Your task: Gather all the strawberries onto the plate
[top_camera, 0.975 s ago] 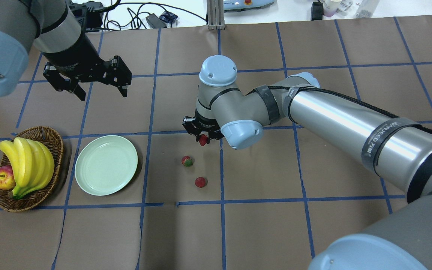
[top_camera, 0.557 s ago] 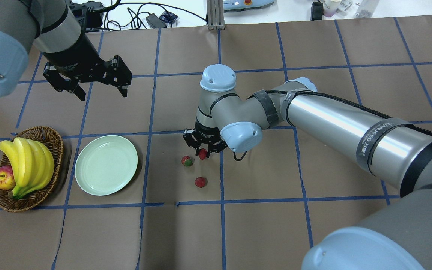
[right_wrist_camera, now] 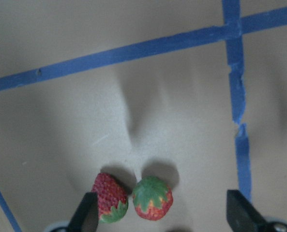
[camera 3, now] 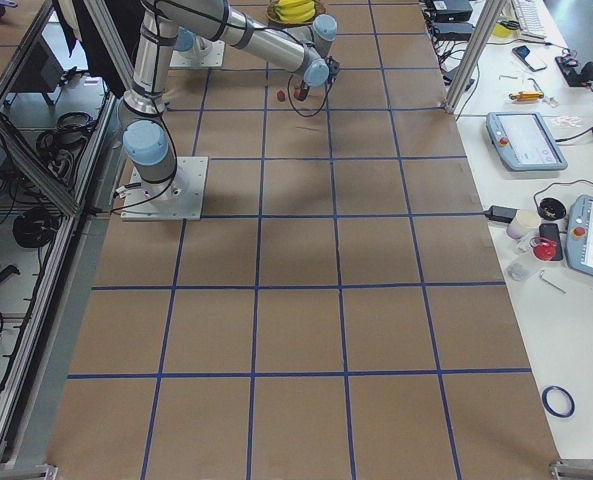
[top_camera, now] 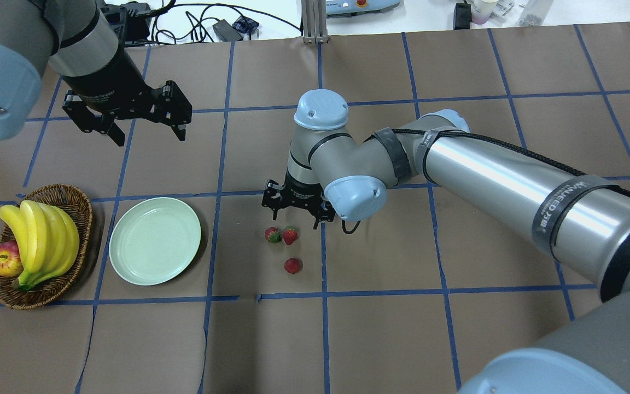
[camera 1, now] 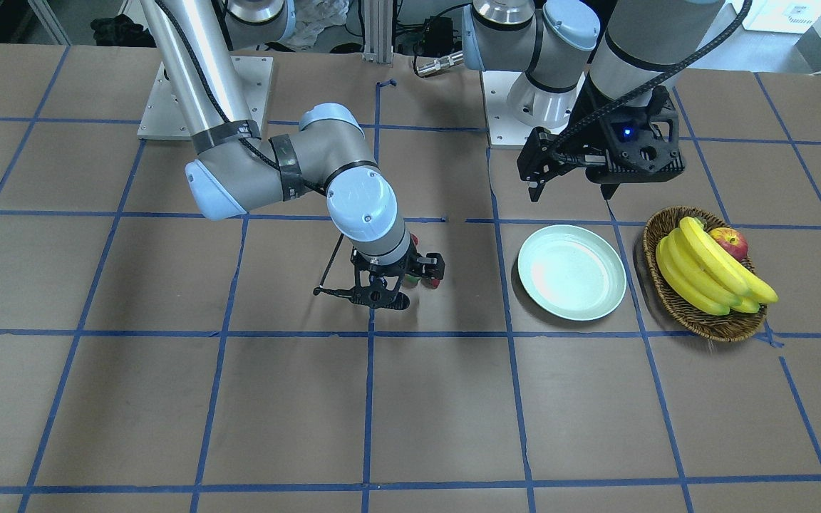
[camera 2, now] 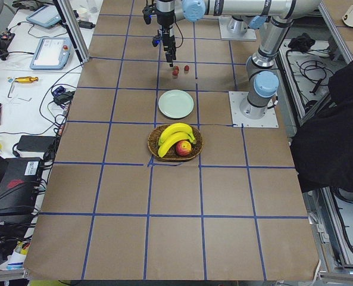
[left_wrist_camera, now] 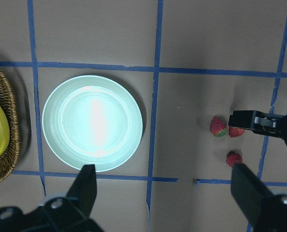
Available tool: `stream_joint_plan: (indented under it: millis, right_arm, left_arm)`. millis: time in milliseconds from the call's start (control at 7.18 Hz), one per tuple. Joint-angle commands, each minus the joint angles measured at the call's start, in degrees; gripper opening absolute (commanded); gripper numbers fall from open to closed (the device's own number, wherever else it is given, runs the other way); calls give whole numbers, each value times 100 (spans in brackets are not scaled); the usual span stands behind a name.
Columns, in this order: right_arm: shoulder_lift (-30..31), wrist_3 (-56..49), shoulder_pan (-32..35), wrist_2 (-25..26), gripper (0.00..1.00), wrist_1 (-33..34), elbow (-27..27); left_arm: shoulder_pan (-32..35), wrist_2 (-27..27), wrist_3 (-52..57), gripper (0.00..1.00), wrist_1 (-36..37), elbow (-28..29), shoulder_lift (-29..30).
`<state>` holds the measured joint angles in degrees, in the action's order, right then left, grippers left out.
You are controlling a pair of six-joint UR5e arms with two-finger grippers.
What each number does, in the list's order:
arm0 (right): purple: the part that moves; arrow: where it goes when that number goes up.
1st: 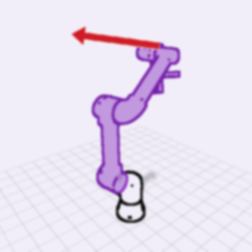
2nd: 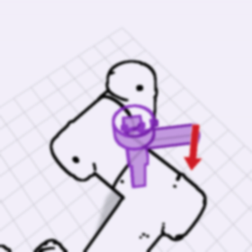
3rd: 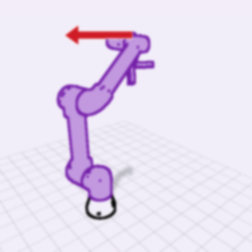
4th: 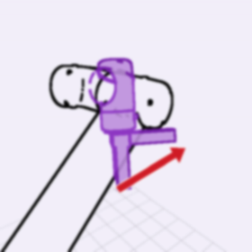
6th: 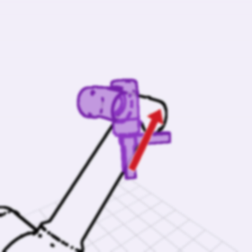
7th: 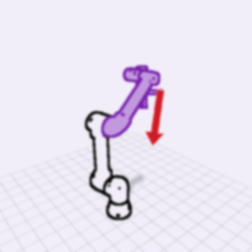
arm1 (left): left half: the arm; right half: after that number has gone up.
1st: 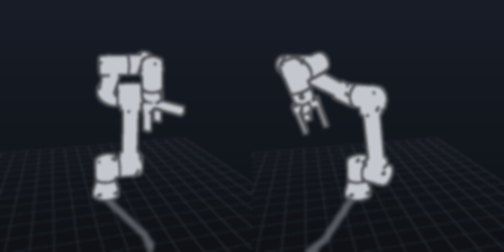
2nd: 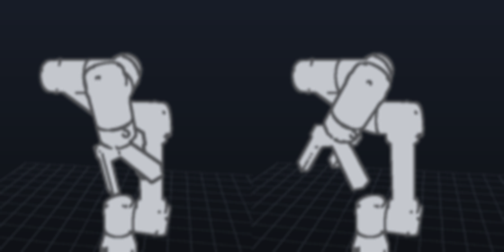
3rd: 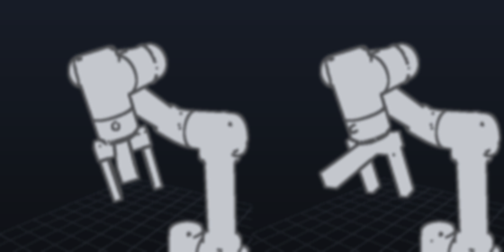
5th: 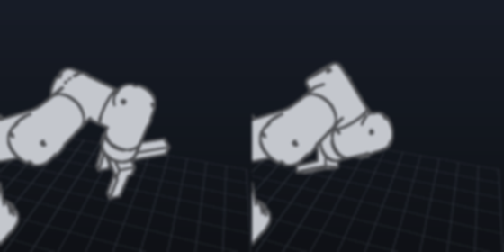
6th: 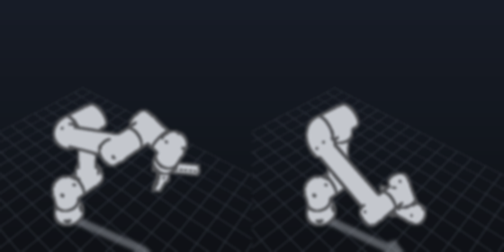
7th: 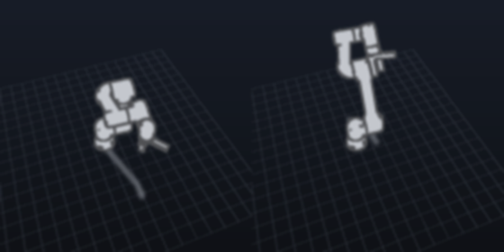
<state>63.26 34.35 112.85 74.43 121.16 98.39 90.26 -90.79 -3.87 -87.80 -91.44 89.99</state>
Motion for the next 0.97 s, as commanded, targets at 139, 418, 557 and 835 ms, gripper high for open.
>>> stream_joint_plan:
  millis: [139, 418, 557, 835]
  right_arm:
    - [1404, -803, -1033, 605, 100, -1426, -75]
    - [2047, -1156, -1360, 1658, 100, -1595, -110]
    - [2311, -1890, -1814, 1706, 100, -2283, -362]
    - [2480, -2994, -2319, 1881, 100, -3315, -759]
  left_arm:
    - [0, 0, 0, 100, 0, -6, 1]
    - [0, 0, 9, 100, 0, 3, 1]
    - [0, 0, 9, 100, 0, 3, 1]
    - [0, 0, -9, 100, 9, -32, 1]
